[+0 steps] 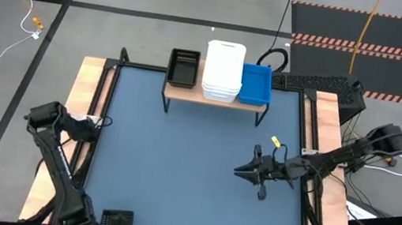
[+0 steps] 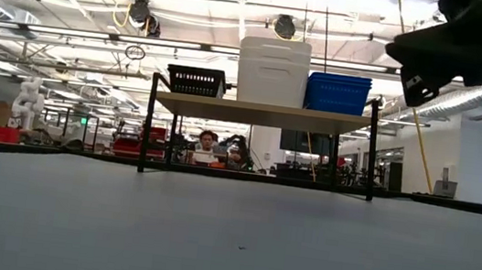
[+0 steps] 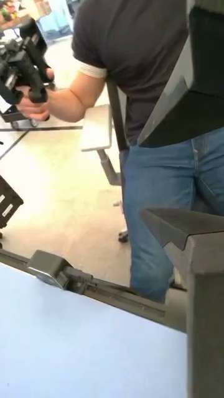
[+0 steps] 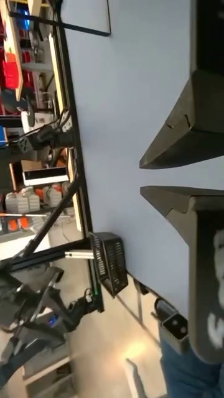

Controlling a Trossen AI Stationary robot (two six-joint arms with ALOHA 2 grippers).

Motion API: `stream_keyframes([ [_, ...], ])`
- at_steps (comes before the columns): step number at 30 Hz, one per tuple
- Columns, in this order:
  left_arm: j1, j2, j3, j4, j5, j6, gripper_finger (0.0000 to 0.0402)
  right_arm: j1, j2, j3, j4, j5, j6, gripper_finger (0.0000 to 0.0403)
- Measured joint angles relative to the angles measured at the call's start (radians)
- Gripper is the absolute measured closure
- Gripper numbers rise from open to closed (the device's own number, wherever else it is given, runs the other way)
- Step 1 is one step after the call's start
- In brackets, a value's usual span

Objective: Stack baskets on shelf by color
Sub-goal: Stack the right black bin on top of the other black bins on the shelf

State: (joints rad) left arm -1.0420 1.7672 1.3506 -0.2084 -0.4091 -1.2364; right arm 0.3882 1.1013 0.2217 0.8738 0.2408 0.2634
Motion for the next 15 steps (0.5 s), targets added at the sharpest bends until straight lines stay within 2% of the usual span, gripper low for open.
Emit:
stream_keyframes([
  [2,-0.004,0.0,0.0,-0.012,0.002,0.004,0.0231,0.0,0.028,0.021,-0.001,0.017,-0.011,0.0355],
  [5,-0.008,0.0,0.0,-0.065,0.058,-0.05,0.0239,0.0,0.064,0.051,0.015,0.049,-0.028,0.0355],
  [10,-0.009,0.0,0.0,-0.156,0.174,-0.199,0.0284,-0.001,0.1,0.077,0.034,0.047,-0.04,0.0355],
  [15,0.0,0.0,0.018,-0.146,0.249,-0.225,0.0316,-0.001,0.128,0.079,0.033,0.047,0.013,0.0355],
])
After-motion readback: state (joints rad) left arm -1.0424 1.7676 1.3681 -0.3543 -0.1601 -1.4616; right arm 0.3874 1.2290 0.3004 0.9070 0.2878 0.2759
